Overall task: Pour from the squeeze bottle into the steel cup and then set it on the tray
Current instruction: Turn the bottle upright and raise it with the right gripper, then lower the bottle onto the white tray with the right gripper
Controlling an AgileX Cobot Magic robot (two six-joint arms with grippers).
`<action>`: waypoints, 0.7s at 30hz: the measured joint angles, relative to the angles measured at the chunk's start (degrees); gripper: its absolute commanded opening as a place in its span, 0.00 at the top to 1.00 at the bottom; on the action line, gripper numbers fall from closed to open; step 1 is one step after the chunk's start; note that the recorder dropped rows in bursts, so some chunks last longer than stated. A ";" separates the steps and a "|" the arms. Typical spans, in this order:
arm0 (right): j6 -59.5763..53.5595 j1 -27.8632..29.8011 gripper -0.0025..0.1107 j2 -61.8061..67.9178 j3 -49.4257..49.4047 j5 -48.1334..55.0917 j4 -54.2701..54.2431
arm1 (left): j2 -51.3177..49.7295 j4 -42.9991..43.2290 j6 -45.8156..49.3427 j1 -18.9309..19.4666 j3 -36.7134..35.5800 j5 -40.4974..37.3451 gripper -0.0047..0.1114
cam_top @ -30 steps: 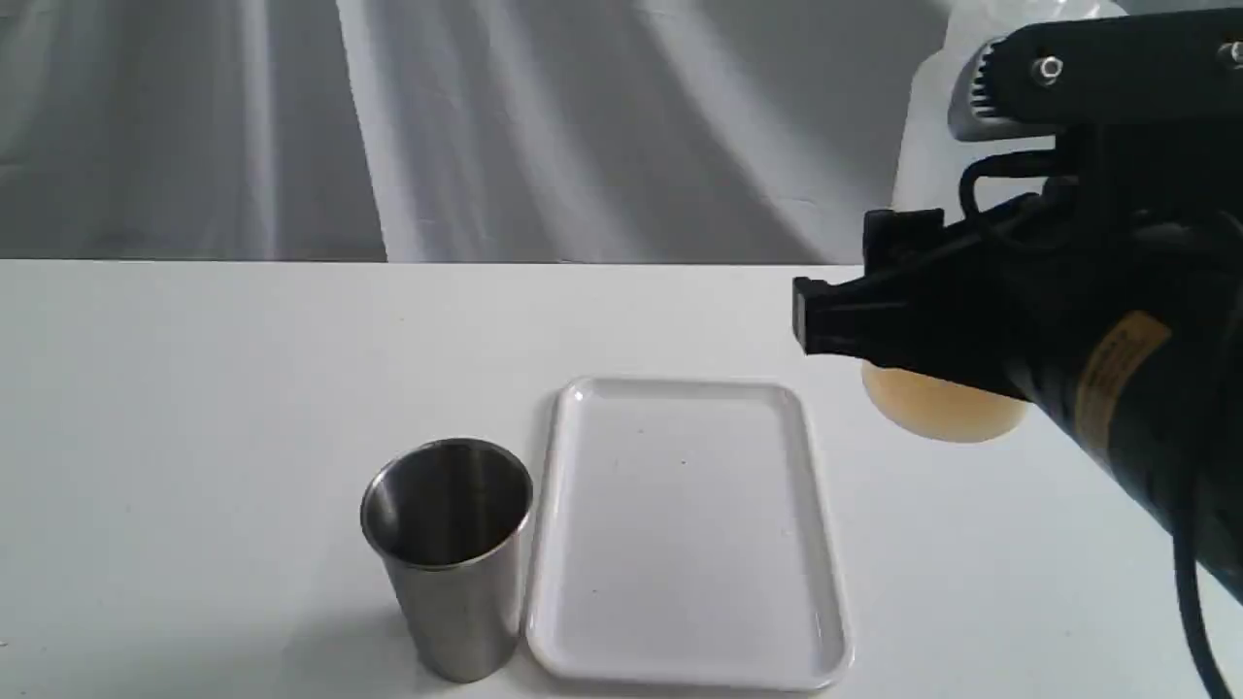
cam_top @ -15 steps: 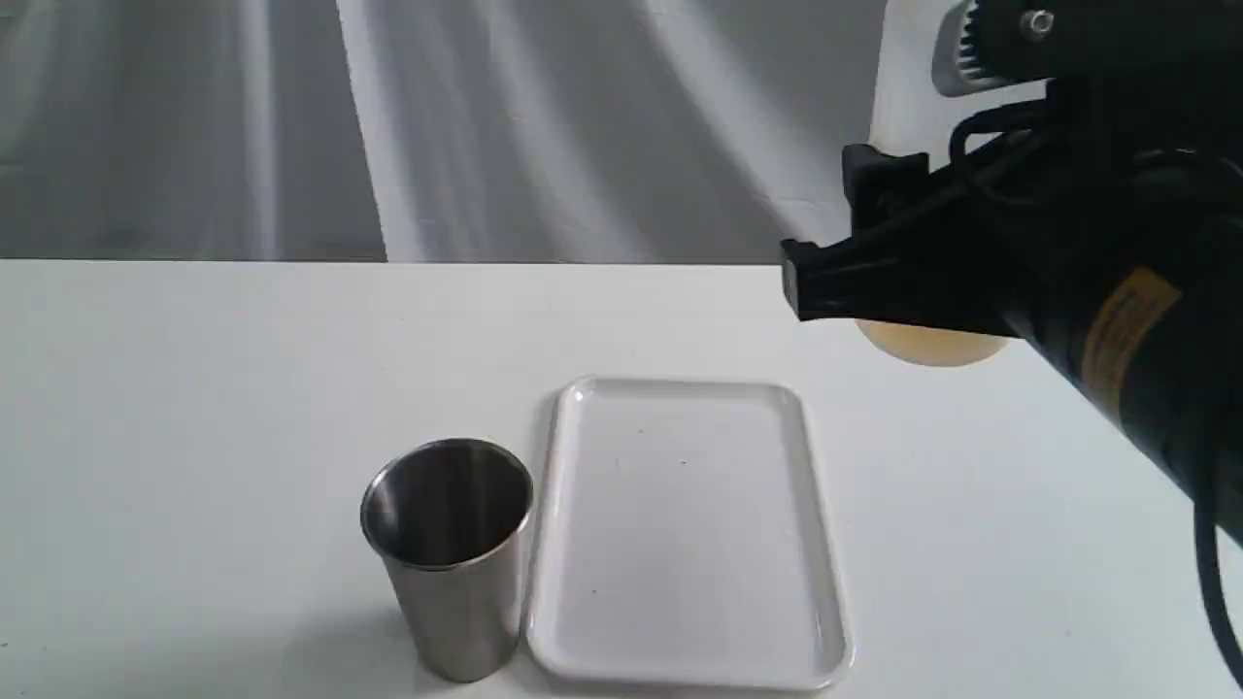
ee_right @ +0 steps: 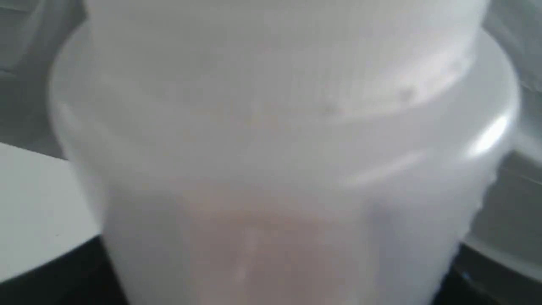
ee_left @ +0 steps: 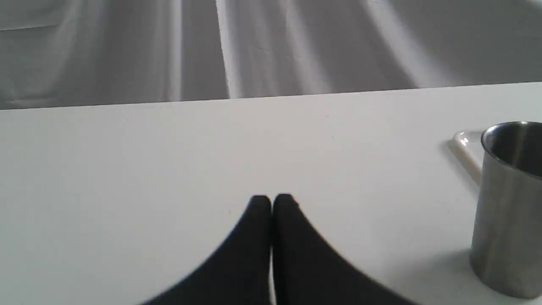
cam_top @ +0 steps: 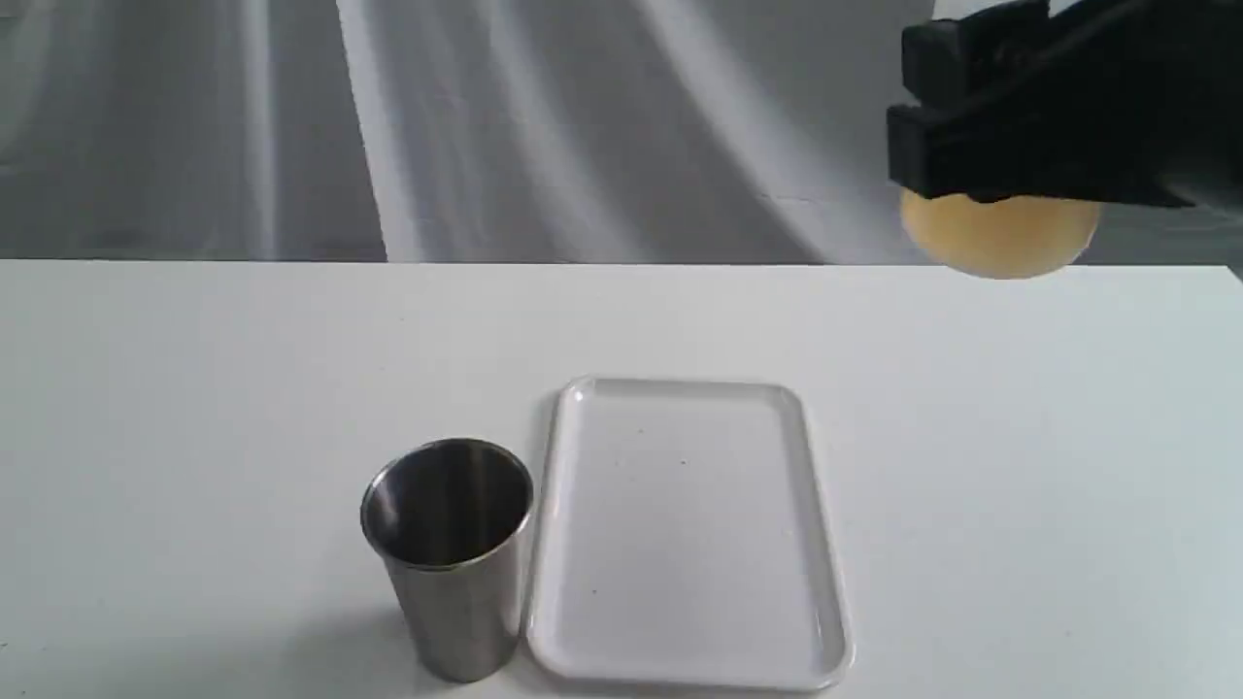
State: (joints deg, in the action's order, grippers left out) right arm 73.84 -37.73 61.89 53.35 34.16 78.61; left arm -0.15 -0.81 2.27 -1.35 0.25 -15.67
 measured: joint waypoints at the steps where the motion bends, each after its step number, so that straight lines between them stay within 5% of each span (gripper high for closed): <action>1: -4.51 1.36 0.98 -0.55 0.25 -2.46 -3.58 | 0.00 0.00 0.00 0.00 0.00 0.00 0.96; 8: -29.69 8.73 0.98 -0.79 0.26 -16.28 -28.07 | 0.00 0.00 0.00 0.00 0.00 0.00 0.96; 21: -58.81 15.00 0.98 6.37 -6.28 -38.04 -59.60 | 0.00 0.00 0.00 0.00 0.00 0.00 0.96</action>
State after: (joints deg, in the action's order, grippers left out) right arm 15.03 -22.73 68.26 47.07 -3.88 19.02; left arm -0.15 -0.81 2.27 -1.35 0.25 -15.67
